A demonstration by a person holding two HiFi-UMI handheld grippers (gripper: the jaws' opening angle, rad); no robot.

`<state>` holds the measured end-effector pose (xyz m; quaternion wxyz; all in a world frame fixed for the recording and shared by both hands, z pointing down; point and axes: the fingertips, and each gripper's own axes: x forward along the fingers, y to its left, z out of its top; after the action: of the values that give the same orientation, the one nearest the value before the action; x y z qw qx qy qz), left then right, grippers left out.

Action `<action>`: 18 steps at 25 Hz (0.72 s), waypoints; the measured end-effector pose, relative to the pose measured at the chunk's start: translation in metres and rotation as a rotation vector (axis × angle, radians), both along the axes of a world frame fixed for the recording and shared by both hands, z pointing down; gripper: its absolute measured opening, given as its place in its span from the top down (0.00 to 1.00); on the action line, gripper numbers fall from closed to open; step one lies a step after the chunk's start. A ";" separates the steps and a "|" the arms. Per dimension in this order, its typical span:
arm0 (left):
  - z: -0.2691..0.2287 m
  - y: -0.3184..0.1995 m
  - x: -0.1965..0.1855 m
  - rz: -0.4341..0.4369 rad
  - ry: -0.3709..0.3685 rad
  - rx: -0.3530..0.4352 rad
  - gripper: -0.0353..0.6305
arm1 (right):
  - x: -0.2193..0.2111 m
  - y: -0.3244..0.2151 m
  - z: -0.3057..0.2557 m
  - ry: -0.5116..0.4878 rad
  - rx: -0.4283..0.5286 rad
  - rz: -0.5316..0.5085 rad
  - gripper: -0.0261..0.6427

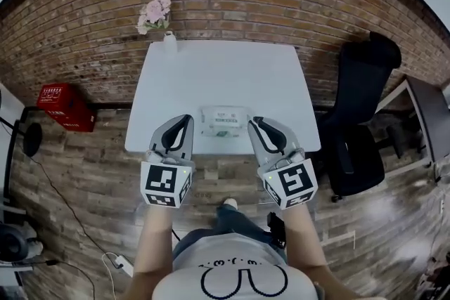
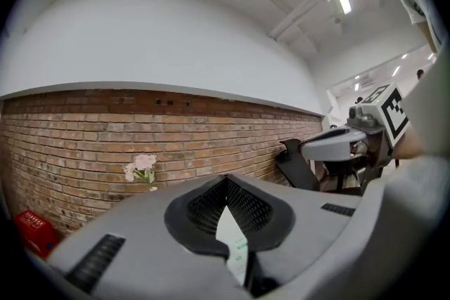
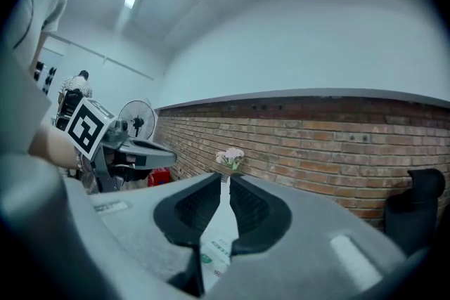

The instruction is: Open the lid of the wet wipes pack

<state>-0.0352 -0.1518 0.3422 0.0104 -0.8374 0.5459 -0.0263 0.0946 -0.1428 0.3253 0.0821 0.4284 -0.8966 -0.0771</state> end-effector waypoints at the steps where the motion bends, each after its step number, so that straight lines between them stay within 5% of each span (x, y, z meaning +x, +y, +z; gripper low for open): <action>1: 0.002 -0.011 0.002 -0.012 -0.005 -0.006 0.95 | 0.002 -0.012 0.002 0.001 -0.008 -0.013 0.89; 6: 0.011 -0.056 0.004 -0.072 0.029 -0.050 0.93 | 0.006 -0.061 0.013 -0.011 -0.059 -0.076 0.69; 10: 0.026 -0.079 0.011 -0.033 0.040 -0.102 0.63 | 0.005 -0.087 0.028 -0.004 -0.100 -0.104 0.56; 18: 0.061 -0.104 0.016 0.074 0.010 -0.177 0.56 | 0.003 -0.119 0.058 0.037 -0.171 -0.122 0.55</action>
<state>-0.0190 -0.2562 0.4030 -0.0655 -0.8547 0.5101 -0.0701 0.0976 -0.2616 0.3837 0.1301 0.3630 -0.9226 -0.0131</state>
